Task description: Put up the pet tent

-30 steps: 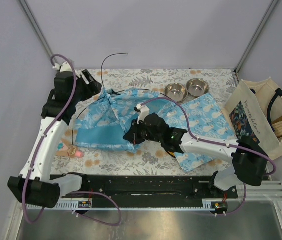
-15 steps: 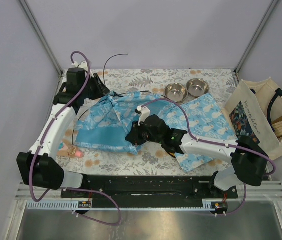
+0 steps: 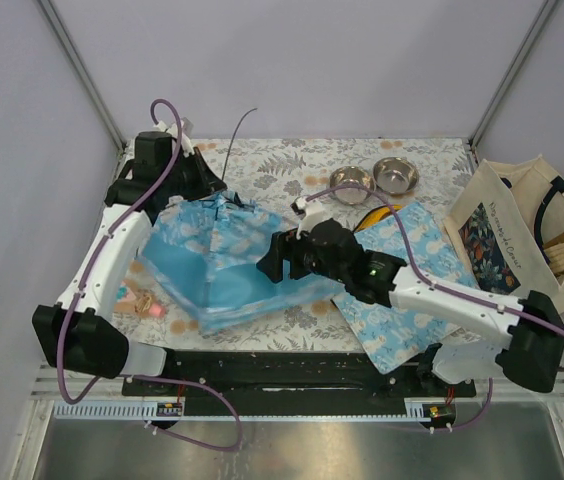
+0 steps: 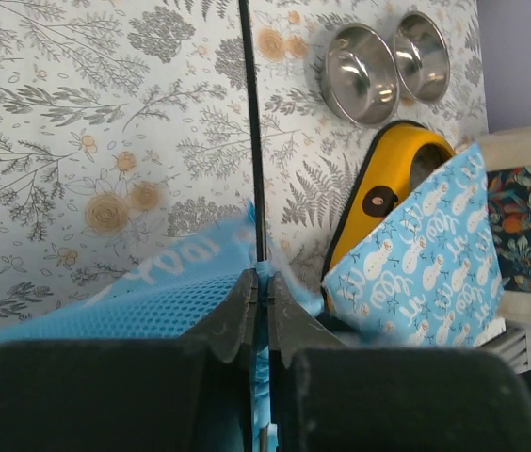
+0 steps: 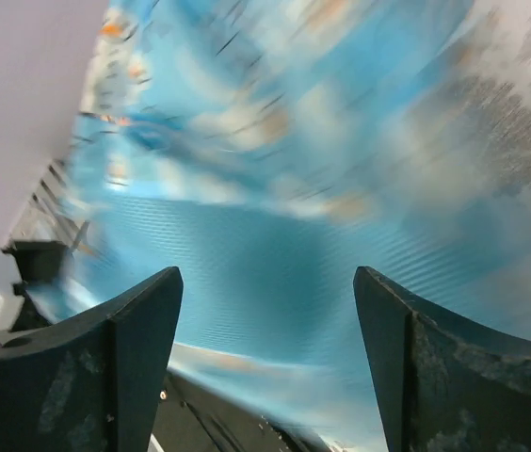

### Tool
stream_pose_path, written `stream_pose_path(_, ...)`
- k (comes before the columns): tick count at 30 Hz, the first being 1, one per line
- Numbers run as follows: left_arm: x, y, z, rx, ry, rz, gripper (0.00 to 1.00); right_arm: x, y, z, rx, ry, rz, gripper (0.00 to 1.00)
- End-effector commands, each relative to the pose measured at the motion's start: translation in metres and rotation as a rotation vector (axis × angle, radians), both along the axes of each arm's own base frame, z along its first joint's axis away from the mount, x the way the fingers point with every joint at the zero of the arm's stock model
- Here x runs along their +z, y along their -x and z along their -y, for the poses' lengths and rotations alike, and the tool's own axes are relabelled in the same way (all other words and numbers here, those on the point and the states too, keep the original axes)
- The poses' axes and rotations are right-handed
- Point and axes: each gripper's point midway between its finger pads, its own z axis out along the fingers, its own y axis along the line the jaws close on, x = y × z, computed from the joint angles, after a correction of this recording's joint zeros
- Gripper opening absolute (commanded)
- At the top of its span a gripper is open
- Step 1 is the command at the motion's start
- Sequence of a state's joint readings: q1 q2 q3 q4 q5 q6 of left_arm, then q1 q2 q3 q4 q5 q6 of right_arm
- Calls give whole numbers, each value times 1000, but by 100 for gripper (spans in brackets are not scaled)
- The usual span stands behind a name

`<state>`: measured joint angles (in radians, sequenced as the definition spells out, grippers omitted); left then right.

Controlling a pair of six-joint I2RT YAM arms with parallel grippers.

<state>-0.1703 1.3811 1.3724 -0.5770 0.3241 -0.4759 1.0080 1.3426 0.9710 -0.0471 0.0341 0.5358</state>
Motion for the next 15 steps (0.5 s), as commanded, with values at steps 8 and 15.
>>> stream_pose_path(8, 122, 7, 5, -90, 3, 430, 0, 136, -19, 51, -154, -151, 281, 86)
stream_pose_path(15, 160, 22, 21, -193, 58, 592, 0, 161, -16, 74, -201, -167, 345, 87)
